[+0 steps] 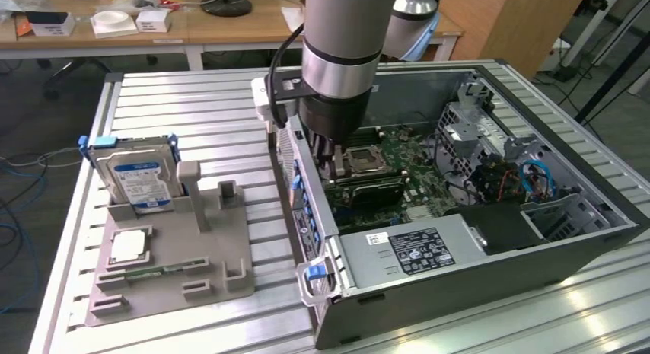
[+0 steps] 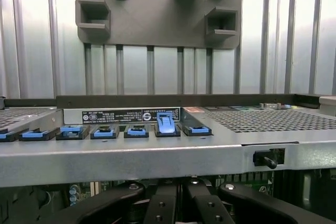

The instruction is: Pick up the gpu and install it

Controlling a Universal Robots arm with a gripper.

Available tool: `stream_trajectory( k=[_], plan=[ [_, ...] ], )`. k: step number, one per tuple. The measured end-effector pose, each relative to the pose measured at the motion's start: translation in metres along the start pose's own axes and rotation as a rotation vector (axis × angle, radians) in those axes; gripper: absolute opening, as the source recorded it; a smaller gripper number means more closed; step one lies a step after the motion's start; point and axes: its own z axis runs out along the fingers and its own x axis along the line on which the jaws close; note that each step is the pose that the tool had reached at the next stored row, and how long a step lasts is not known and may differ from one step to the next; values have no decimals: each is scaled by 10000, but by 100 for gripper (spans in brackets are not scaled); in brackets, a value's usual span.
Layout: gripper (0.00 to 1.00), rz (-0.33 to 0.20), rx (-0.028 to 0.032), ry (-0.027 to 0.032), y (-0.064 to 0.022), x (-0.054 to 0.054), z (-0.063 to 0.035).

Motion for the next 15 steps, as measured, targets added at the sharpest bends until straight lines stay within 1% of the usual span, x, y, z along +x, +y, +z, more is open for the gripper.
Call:
stream_trajectory(
  k=[3,5,7,10,11,12,13,14,15],
  plan=[
    [11,0,-9,-1,4,1,5],
    [11,0,-11,-19,6,2,7],
    [11,0,20,-79,7,1,5],
    [11,1,24,-115,21,1,0],
    [11,-12,36,-140,42,5,-1],
    [11,-17,52,-164,83,11,-6],
    [11,-9,33,-215,127,13,-22],
    [11,0,31,-249,149,11,-43],
    [11,1,60,-267,152,9,-52]
  ],
)
